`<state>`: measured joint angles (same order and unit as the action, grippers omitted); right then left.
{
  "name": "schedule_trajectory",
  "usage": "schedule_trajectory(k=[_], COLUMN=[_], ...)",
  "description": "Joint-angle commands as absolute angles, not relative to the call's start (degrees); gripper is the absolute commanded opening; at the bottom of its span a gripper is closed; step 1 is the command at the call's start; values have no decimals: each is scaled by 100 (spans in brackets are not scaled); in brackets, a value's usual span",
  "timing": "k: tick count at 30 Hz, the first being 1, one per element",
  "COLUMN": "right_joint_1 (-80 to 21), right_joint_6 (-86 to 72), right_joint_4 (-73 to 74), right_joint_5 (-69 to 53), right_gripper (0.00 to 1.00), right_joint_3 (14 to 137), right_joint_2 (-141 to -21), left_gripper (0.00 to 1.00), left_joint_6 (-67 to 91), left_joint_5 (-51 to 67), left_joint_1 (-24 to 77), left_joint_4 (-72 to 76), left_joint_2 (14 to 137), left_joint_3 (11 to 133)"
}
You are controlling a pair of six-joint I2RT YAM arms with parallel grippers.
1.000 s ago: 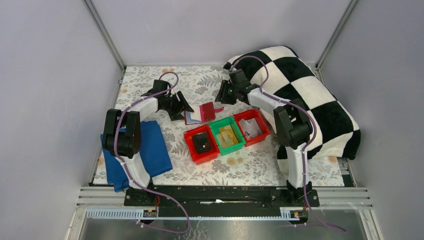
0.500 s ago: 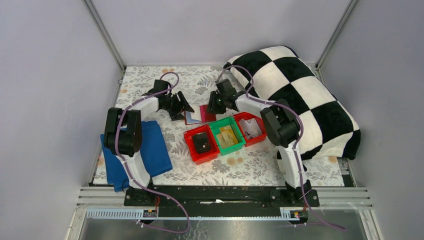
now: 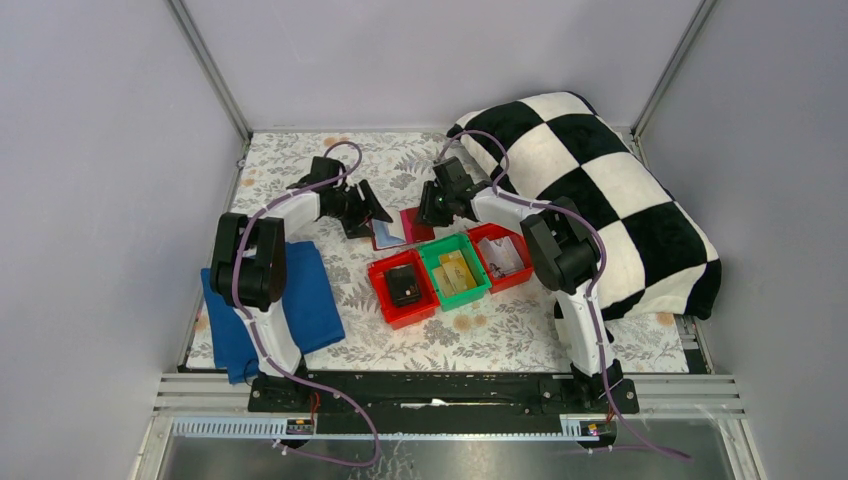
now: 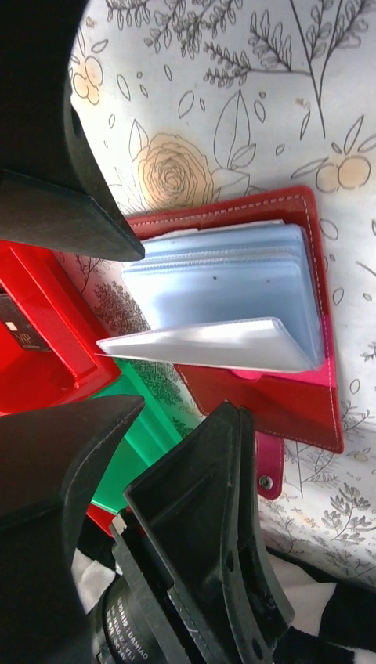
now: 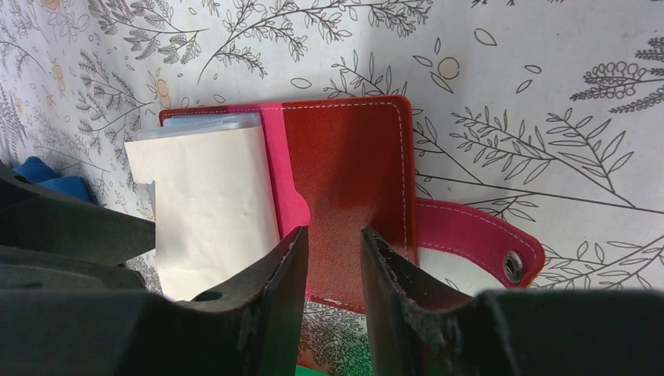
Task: Take the credit cards out of the card holder
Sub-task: Open the card holder at the center of the board.
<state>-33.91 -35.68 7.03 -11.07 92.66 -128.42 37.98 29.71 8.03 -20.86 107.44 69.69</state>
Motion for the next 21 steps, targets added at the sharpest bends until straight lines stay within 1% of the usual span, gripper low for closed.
schedule_trajectory(k=[1, 10, 13, 18, 21], right_joint_1=[-3383, -3384, -3384, -3384, -3383], right_joint_6=[-3620, -3753, -3804, -3905, -4005], right_joint_4=[794, 570, 528, 371, 307], right_joint_5=[-951, -1031, -1077, -1294, -1484], right_gripper=[38, 38, 38, 39, 42], right_joint_3=[9213, 8903, 8844, 8703, 8615], right_joint_2=[-12920, -12788, -12771, -12691, -12616], left_gripper=[67, 67, 67, 67, 68], left_joint_6=[3788, 3751, 3878, 4141, 4610], left_joint_5=[3127, 2904, 3030, 3162, 3514], left_joint_1=[898, 983, 1091, 1344, 1478], left_joint_4=[-1867, -2089, -2067, -1799, -1167], left_joint_2=[10789, 11400, 11587, 11556, 11459], left_joint_3=[7271, 7652, 7765, 7869, 7627])
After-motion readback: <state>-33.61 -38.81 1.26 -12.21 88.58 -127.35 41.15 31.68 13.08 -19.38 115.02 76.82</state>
